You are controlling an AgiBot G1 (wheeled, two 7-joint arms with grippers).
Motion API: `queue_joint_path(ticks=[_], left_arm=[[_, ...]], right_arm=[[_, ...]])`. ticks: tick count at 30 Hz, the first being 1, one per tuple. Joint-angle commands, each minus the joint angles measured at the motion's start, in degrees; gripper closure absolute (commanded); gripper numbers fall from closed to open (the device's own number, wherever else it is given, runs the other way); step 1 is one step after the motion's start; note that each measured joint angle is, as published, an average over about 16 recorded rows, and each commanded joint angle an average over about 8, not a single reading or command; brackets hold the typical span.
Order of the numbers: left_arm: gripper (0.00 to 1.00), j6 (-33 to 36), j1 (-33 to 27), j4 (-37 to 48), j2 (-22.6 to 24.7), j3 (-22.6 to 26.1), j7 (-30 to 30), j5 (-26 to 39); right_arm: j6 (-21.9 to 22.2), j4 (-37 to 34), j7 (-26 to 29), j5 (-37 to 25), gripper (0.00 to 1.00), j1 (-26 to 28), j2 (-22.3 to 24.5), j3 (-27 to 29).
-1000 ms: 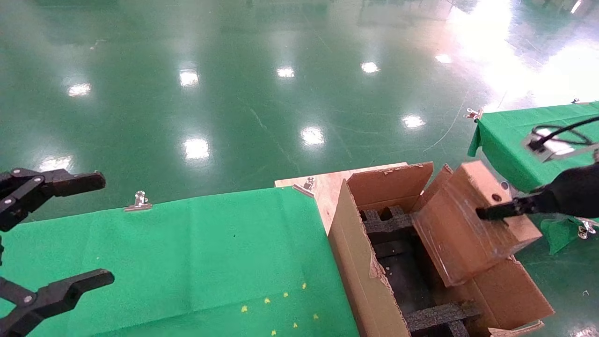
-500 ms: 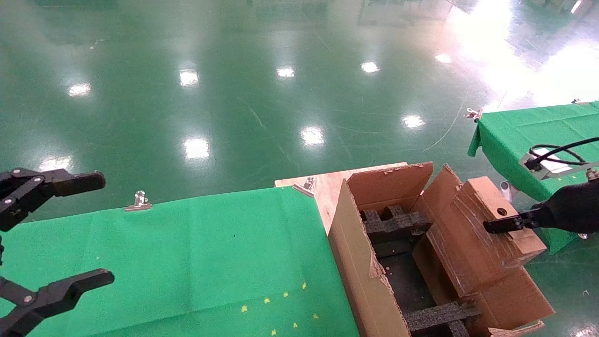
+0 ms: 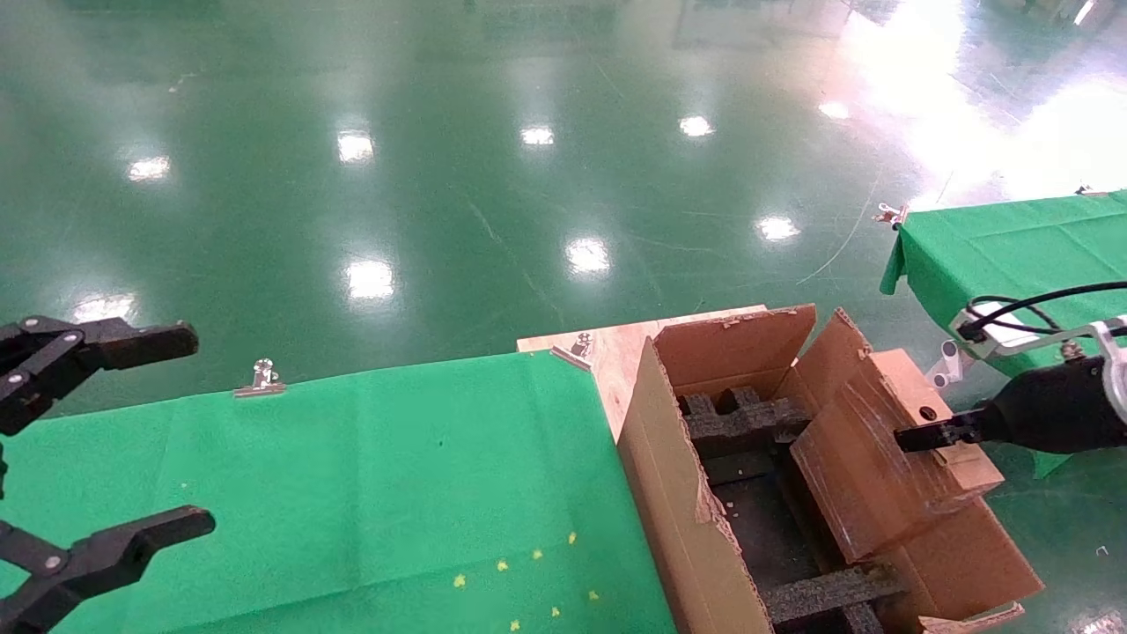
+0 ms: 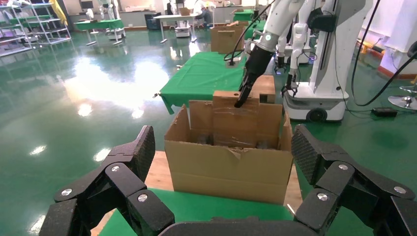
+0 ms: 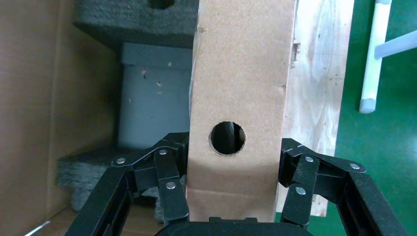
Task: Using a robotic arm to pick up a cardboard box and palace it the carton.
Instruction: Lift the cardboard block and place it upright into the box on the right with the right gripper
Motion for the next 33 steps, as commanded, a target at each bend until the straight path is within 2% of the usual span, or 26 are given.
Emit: queue_joint_path(ticks=[1,20,33], left_arm=[[0.00,0.0,0.0,0.0,0.0,0.0,0.0,0.0],[0.00,0.0,0.0,0.0,0.0,0.0,0.0,0.0],[0.00,0.0,0.0,0.0,0.0,0.0,0.0,0.0]], right_arm=[[0.7,-0.5,-0.2,0.4,1.00,-1.0,-0.6,0.0],[4.4,-8.0,-3.0,3.3,1.00,-10.1,-8.6,0.6],[4.1,-14.9,-4.0,6.1,1.00,-15.8,-13.4,1.8]])
